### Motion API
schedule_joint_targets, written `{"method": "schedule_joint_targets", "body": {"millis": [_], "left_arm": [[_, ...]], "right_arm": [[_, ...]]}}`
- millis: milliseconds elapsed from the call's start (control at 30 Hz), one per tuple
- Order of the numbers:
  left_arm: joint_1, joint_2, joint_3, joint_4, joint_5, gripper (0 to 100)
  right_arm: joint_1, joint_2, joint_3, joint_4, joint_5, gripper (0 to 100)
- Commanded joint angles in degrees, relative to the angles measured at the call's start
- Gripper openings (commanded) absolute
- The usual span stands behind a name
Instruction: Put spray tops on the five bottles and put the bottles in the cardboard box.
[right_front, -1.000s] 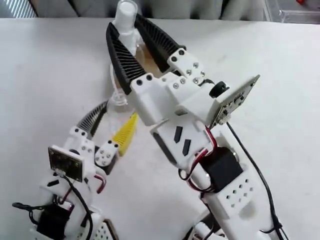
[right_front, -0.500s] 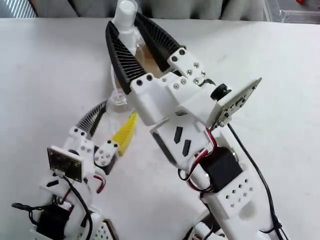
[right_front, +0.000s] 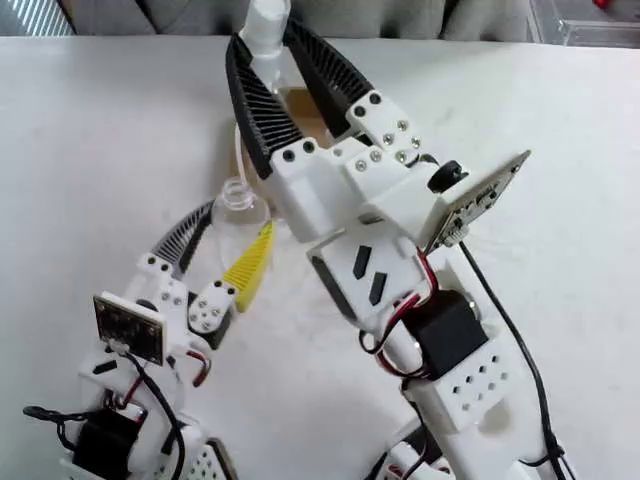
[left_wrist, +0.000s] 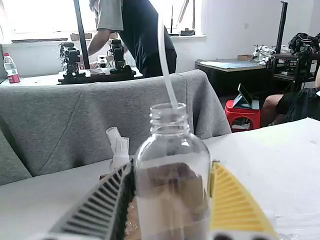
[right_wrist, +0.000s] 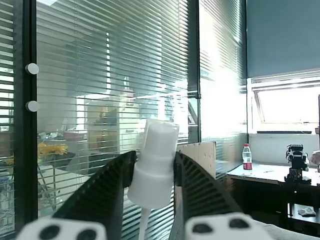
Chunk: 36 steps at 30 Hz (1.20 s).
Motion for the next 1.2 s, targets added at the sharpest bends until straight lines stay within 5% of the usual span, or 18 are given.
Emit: {"method": "schedule_joint_targets", "body": {"millis": [0,867,1067,1167], "left_arm": [[0.22,-0.66,-0.70,0.18,-0.09,2],[0.22,-0.66,-0.88,0.26,0.18,2],[0.13,-0.66,-0.88,0.26,0.18,2],[0.13,-0.66,-0.88,0.26,0.18,2]], "right_arm": [[0.66,-1.10,-1.76,-0.04,0.44,1.5],[-7.34,-9.80,19.43,5.67,0.62,1.9],[-7.43,-9.98,17.93,14.11,0.53,15.2],[-7.43,-10.33,15.65,16.13,0.18,13.8]]}}
